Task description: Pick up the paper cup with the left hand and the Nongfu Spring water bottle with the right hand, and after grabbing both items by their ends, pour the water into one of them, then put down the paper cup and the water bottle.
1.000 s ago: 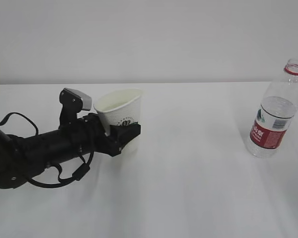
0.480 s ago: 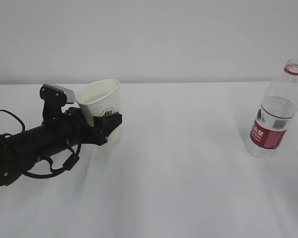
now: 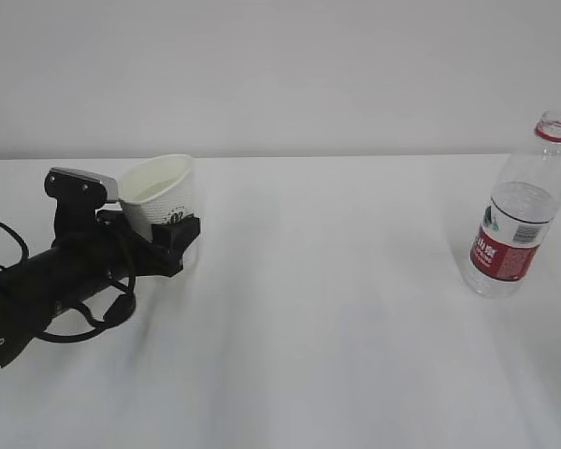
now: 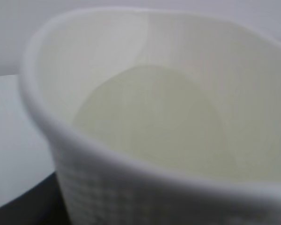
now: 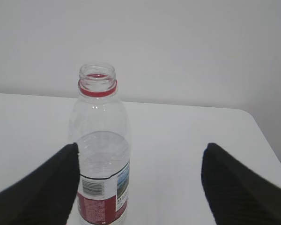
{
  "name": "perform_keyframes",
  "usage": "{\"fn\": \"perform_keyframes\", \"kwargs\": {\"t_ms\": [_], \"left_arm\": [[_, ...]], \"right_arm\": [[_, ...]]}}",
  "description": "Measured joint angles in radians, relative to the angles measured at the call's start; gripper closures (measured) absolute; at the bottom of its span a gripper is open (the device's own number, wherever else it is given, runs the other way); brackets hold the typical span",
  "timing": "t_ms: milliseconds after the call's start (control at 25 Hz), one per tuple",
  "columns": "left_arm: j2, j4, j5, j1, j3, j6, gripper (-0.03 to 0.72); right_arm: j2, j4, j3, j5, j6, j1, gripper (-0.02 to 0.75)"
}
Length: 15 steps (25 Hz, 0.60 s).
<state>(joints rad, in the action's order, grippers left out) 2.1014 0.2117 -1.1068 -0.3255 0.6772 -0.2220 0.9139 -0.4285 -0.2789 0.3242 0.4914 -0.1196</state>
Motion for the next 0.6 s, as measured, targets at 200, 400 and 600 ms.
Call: {"fn": "perform_keyframes", "kwargs": {"t_ms": [200,400,600], "left_arm": [[0.000,-0.147,0.000,0.000,-0.006,0.009,0.187],[0.000,-0.222,0.000,0.000,-0.006,0.012,0.188],[0.017,-0.230,-0.004,0.000,-0.006,0.022,0.188]], "right_arm": [[0.000,0.000,0.000,0.000,0.000,0.000,0.138],[0.000,0.000,0.000,0.000,0.000,0.000,0.141],[0.000,0.000,-0.001,0.000,0.000,0.000,0.141]]}}
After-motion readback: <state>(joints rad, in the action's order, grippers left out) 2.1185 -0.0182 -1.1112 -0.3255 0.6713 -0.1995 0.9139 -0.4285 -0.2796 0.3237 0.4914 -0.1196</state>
